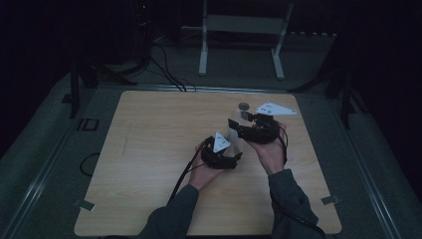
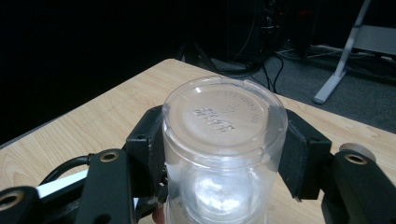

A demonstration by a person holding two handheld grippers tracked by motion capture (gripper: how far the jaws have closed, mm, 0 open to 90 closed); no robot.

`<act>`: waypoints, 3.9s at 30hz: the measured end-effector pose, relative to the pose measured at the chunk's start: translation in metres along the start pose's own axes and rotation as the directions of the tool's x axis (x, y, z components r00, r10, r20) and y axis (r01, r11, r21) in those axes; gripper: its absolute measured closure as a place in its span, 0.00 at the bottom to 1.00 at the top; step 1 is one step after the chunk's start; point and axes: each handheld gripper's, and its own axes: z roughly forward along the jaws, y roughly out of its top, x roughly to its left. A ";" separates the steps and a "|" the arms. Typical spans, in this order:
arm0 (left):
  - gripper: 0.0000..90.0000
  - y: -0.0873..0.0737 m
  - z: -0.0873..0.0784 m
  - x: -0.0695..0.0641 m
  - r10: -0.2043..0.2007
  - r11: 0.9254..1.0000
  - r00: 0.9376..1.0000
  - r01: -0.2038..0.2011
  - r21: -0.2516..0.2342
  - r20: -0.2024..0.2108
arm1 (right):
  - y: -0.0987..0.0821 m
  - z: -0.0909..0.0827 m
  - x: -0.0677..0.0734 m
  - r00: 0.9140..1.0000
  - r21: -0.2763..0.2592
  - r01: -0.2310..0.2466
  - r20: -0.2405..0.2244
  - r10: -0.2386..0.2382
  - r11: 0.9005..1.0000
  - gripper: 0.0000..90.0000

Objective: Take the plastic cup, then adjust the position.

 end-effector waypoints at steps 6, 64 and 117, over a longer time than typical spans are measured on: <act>0.22 0.000 0.000 0.000 0.002 1.000 1.000 -0.002 0.001 -0.001 | 0.004 -0.003 0.000 1.000 -0.013 -0.003 0.000 0.003 1.000 0.45; 0.22 0.002 -0.040 -0.001 -0.013 0.997 0.999 0.010 -0.080 -0.034 | 0.003 -0.067 -0.019 0.996 -0.144 -0.079 0.026 0.084 0.986 0.45; 0.21 0.006 -0.064 -0.019 0.031 0.993 0.999 -0.027 -0.111 0.035 | -0.082 -0.066 -0.038 0.967 -0.076 -0.239 0.073 0.244 0.968 0.45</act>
